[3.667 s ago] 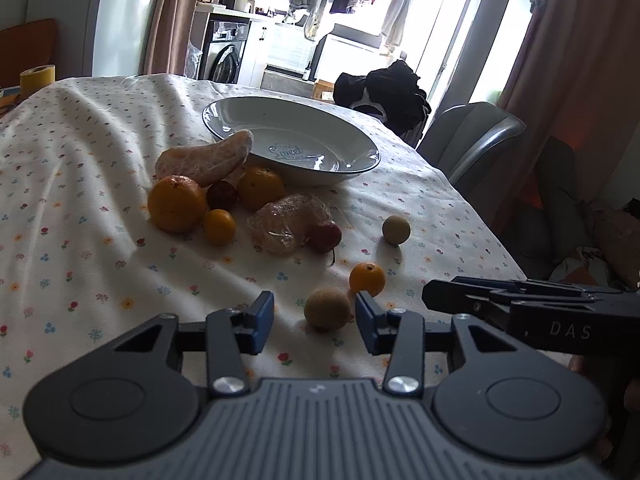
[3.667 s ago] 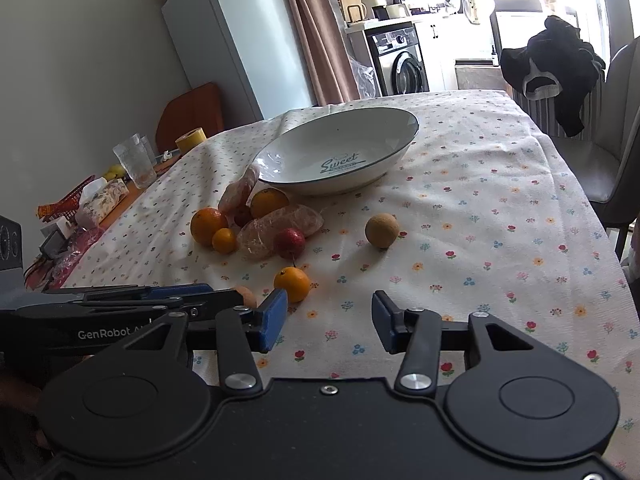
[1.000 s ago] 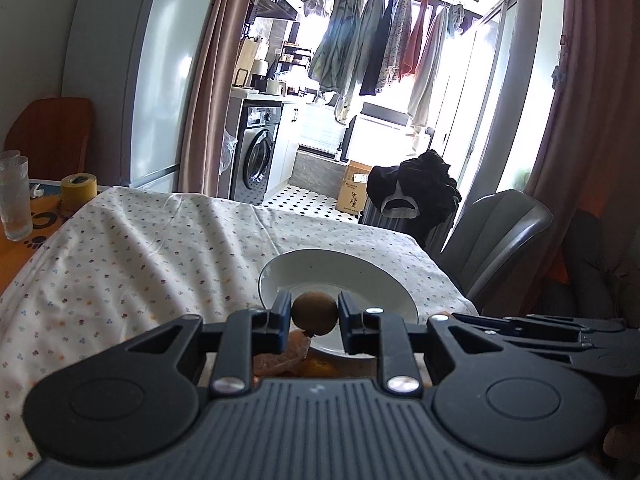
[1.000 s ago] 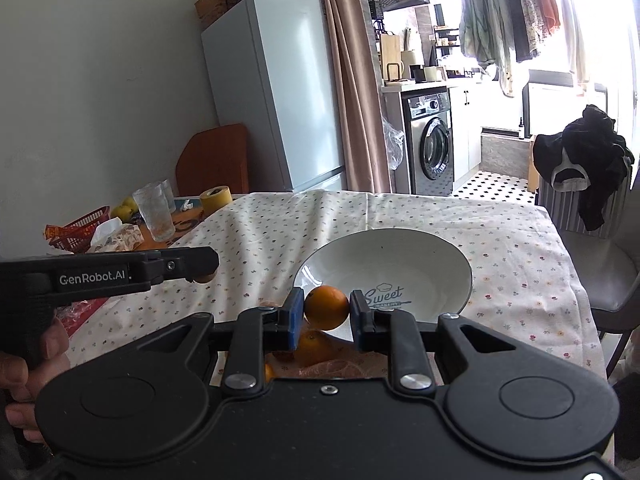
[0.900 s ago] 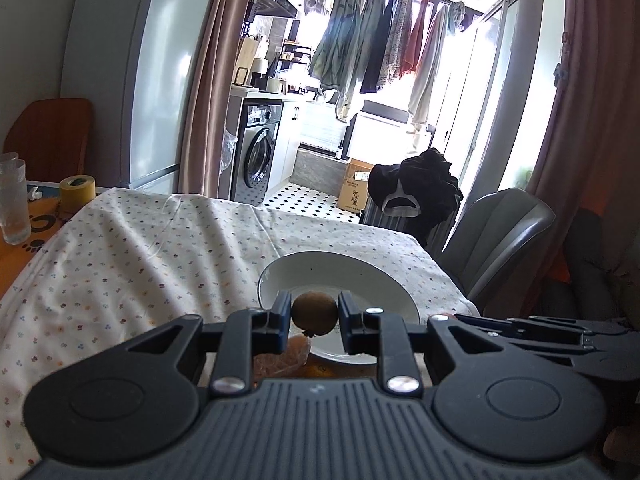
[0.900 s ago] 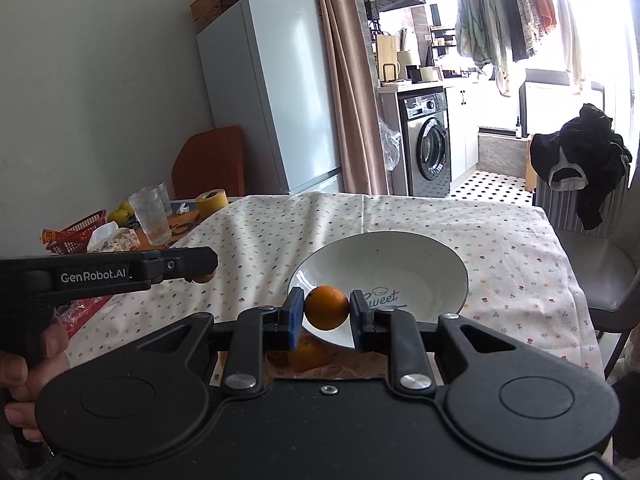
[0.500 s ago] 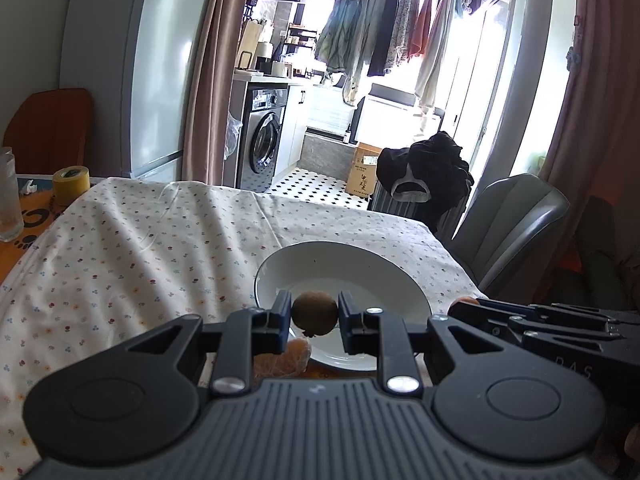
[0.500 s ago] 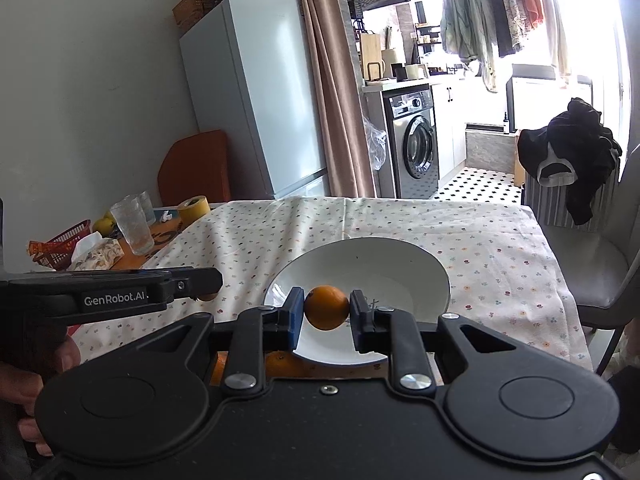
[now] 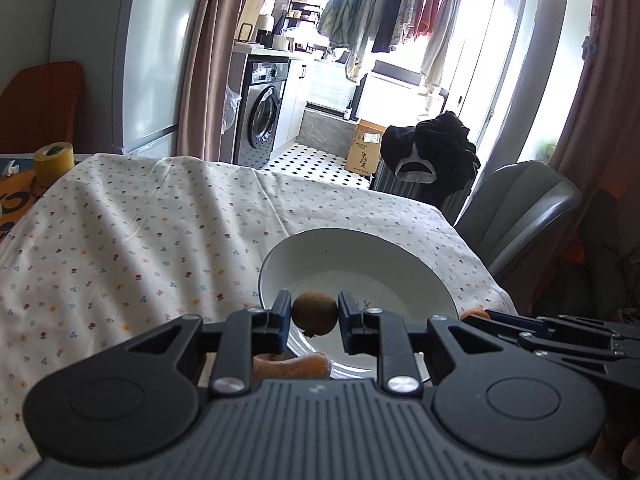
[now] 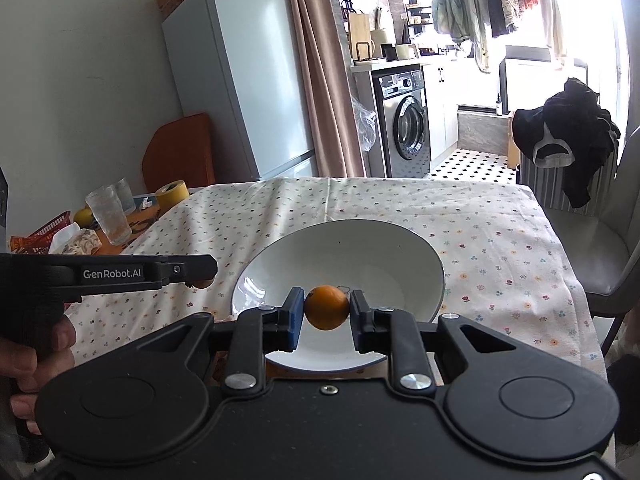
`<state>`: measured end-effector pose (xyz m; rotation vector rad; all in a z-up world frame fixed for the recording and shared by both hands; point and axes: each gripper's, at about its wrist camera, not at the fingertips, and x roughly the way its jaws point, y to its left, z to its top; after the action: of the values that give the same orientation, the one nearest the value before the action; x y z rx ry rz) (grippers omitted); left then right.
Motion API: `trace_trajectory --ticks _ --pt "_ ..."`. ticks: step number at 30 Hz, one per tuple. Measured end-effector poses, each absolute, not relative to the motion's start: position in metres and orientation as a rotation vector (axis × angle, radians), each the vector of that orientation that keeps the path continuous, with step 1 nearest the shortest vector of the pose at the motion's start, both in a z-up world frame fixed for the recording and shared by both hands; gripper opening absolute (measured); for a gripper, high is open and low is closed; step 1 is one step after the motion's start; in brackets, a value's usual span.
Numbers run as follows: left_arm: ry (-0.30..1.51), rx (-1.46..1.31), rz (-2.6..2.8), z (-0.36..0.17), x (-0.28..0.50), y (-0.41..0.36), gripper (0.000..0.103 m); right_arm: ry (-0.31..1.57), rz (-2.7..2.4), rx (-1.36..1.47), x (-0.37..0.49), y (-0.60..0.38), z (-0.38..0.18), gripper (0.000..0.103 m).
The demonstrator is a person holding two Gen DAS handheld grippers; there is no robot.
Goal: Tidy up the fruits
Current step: 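Carry the kiwi and mandarin in both tools over the white bowl, then open the right tool to drop the mandarin while the left tool releases the kiwi into the bowl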
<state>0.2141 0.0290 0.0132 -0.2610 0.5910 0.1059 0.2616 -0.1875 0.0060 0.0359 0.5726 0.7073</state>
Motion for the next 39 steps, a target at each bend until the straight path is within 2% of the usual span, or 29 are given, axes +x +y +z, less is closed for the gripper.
trace_trajectory --ticks 5,9,13,14,17,18,26,29,31,33,34,36,39 --pt "0.61 -0.268 0.087 0.004 0.226 0.029 0.023 0.615 0.7 0.048 0.277 -0.182 -0.007 0.023" --pt "0.62 -0.266 0.075 -0.002 0.233 0.026 0.023 0.635 0.69 0.065 0.283 -0.18 -0.016 0.035" --pt "0.62 -0.276 0.064 -0.005 0.236 0.024 0.023 0.63 0.676 0.081 0.283 -0.185 -0.024 0.036" --pt "0.618 -0.274 0.059 -0.005 0.237 0.023 0.023 0.628 0.671 0.086 0.282 -0.187 -0.025 0.037" --pt "0.618 -0.261 0.062 -0.004 0.241 0.021 0.023 0.613 0.67 0.099 0.279 -0.191 -0.027 0.054" --pt "0.619 -0.257 0.062 -0.004 0.243 0.021 0.023 0.605 0.668 0.096 0.278 -0.191 -0.027 0.055" --pt "0.656 -0.252 0.065 -0.019 0.258 0.013 0.023 0.6 0.657 0.11 0.279 -0.201 -0.033 0.055" --pt "0.66 -0.236 0.092 -0.02 0.259 0.011 0.028 0.608 0.645 0.112 0.279 -0.205 -0.035 0.059" --pt "0.654 -0.253 0.095 -0.019 0.257 0.013 0.036 0.605 0.639 0.118 0.278 -0.207 -0.034 0.066" --pt "0.65 -0.264 0.106 -0.015 0.254 0.015 0.057 0.591 0.633 0.123 0.275 -0.209 -0.032 0.076" --pt "0.638 -0.262 0.112 -0.013 0.251 0.016 0.061 0.581 0.627 0.127 0.273 -0.21 -0.031 0.079" --pt "0.613 -0.247 0.122 -0.008 0.244 0.016 0.077 0.56 0.622 0.144 0.27 -0.213 -0.028 0.091" --pt "0.585 -0.239 0.138 0.001 0.232 0.018 0.087 0.55 0.609 0.174 0.268 -0.216 -0.025 0.103"
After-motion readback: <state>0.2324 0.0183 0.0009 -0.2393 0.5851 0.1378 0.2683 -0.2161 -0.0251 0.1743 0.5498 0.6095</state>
